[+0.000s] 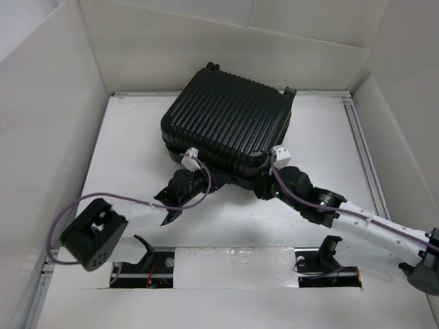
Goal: Pack the luggage
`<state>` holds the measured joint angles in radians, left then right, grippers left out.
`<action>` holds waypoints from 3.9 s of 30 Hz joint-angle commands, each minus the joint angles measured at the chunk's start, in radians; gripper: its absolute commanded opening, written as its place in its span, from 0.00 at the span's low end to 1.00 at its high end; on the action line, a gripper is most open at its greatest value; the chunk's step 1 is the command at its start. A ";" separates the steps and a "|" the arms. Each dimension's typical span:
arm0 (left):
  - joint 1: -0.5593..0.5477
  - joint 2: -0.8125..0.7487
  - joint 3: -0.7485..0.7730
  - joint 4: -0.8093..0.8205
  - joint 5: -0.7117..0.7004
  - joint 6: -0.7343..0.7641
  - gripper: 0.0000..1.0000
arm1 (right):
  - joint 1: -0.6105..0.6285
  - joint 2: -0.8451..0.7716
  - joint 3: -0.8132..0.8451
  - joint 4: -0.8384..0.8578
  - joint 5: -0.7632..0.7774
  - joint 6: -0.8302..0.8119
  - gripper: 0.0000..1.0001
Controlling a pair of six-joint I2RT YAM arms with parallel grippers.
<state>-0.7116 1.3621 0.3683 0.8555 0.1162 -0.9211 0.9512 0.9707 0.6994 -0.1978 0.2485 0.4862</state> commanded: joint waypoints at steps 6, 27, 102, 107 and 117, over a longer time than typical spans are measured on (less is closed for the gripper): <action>0.075 -0.251 -0.114 -0.163 -0.085 0.027 0.56 | -0.292 -0.076 0.080 -0.151 0.066 -0.098 0.40; 0.109 -0.388 -0.057 -0.332 -0.053 0.142 0.47 | -0.735 0.233 0.038 0.218 -1.034 -0.391 0.59; 0.109 -0.088 0.012 -0.150 0.051 0.159 0.45 | -0.494 0.227 0.051 0.051 -0.571 -0.155 0.18; 0.109 -0.012 0.023 -0.047 0.103 0.139 0.45 | -0.473 0.227 0.017 0.060 -0.558 -0.146 0.00; 0.109 -0.092 -0.091 0.083 0.047 0.099 0.56 | -0.433 0.071 -0.061 0.015 -0.535 -0.117 0.00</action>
<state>-0.6067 1.3273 0.3126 0.8528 0.1963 -0.8108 0.4847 1.0847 0.6521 -0.1661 -0.2604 0.3710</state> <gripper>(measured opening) 0.542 0.069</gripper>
